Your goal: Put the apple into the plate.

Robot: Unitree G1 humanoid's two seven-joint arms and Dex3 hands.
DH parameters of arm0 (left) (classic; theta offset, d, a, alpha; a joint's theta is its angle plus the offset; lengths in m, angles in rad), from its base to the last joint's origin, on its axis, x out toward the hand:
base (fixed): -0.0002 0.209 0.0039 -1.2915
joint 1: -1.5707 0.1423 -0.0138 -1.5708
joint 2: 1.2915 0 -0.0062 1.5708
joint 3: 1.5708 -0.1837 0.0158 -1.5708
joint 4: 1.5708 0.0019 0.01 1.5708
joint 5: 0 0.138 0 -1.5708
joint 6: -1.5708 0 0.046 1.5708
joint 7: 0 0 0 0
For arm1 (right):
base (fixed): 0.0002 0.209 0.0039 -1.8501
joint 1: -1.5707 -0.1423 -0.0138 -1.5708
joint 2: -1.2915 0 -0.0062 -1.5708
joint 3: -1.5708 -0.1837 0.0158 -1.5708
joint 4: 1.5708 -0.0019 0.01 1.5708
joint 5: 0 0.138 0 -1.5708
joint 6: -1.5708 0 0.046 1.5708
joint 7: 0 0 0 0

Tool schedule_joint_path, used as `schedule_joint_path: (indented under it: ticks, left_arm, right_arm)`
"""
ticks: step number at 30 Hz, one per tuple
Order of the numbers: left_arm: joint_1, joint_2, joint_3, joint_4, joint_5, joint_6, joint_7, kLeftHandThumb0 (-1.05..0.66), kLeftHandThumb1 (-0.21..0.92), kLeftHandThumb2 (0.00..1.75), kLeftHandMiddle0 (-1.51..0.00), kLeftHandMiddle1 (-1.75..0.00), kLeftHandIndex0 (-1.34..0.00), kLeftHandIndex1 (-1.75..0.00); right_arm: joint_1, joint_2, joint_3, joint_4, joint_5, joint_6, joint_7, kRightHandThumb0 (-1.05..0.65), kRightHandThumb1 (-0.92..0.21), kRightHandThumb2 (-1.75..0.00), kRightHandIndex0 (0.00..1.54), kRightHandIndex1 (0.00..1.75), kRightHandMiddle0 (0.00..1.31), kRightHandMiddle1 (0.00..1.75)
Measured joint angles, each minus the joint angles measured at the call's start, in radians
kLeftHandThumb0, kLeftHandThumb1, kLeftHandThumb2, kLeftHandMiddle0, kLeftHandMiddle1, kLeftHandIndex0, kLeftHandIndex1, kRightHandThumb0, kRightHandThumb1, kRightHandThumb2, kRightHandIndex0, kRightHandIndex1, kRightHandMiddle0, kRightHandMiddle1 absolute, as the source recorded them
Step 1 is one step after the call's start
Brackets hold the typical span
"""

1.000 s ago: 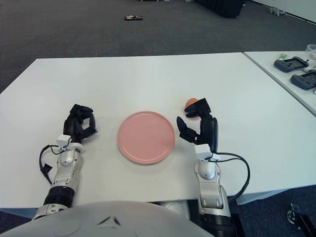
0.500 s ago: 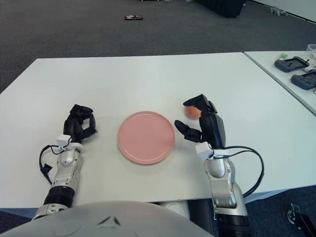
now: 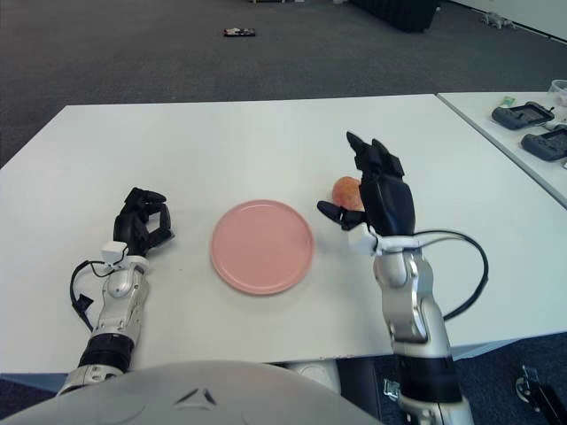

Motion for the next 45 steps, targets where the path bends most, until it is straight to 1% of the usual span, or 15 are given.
schedule_joint_path:
  ticks: [3, 7, 14, 17, 21, 25, 33, 39, 42, 45]
  left_arm:
    - [-0.001, 0.000, 0.001, 0.004, 0.000, -0.004, 0.000, -0.43, 0.45, 1.15, -0.85, -1.75, -0.50, -1.75]
    - [-0.001, -0.002, 0.001, 0.005, -0.001, -0.007, 0.000, -0.43, 0.46, 1.15, -0.85, -1.75, -0.50, -1.75]
    - [0.001, -0.003, 0.002, 0.005, -0.001, -0.010, 0.000, -0.43, 0.46, 1.15, -0.85, -1.75, -0.50, -1.75]
    - [0.002, -0.003, 0.003, 0.005, -0.001, -0.012, 0.000, -0.43, 0.46, 1.15, -0.84, -1.75, -0.49, -1.75]
    - [0.001, -0.004, 0.004, 0.007, -0.001, -0.012, 0.000, -0.43, 0.47, 1.14, -0.83, -1.75, -0.49, -1.75]
    - [0.002, -0.004, 0.004, 0.007, -0.001, -0.012, 0.000, -0.43, 0.47, 1.13, -0.84, -1.75, -0.49, -1.75]
    - [0.003, -0.006, 0.008, 0.007, -0.001, -0.012, 0.001, -0.43, 0.47, 1.13, -0.82, -1.75, -0.49, -1.75]
    - [0.005, -0.006, 0.009, 0.004, 0.001, -0.012, 0.012, -0.43, 0.48, 1.13, -0.84, -1.75, -0.48, -1.75]
    - [0.007, -0.006, 0.008, 0.001, 0.002, -0.012, 0.017, -0.43, 0.47, 1.13, -0.84, -1.75, -0.48, -1.75]
    - [0.008, -0.006, 0.006, 0.000, 0.005, -0.014, 0.018, -0.43, 0.47, 1.14, -0.84, -1.75, -0.49, -1.75]
  right_arm:
    - [-0.035, -0.028, 0.008, 0.038, -0.010, 0.048, 0.030, -1.04, -0.48, -0.71, 0.00, 0.00, 0.00, 0.00]
    - [-0.056, -0.055, 0.031, 0.044, -0.039, 0.125, 0.089, -1.05, -0.46, -0.69, 0.00, 0.00, 0.00, 0.00]
    - [-0.094, -0.062, 0.075, 0.045, -0.058, 0.244, 0.169, -1.05, -0.45, -0.68, 0.00, 0.00, 0.00, 0.00]
    - [-0.119, -0.063, 0.096, 0.061, -0.064, 0.269, 0.186, -1.05, -0.47, -0.68, 0.00, 0.00, 0.00, 0.00]
    - [-0.167, -0.071, 0.123, 0.133, -0.067, 0.272, 0.187, -1.05, -0.48, -0.68, 0.00, 0.00, 0.00, 0.00]
    - [-0.222, -0.081, 0.143, 0.237, -0.049, 0.257, 0.184, -1.05, -0.50, -0.68, 0.00, 0.00, 0.00, 0.00]
    - [-0.283, -0.091, 0.173, 0.362, -0.031, 0.256, 0.188, -1.04, -0.52, -0.66, 0.00, 0.00, 0.00, 0.00]
    - [-0.345, -0.102, 0.207, 0.483, -0.027, 0.250, 0.194, -1.05, -0.53, -0.66, 0.00, 0.00, 0.00, 0.00]
    - [-0.372, -0.104, 0.225, 0.538, -0.023, 0.238, 0.193, -1.05, -0.54, -0.66, 0.00, 0.00, 0.00, 0.00]
    - [-0.405, -0.104, 0.250, 0.610, -0.021, 0.215, 0.186, -1.05, -0.57, -0.64, 0.00, 0.00, 0.00, 0.00]
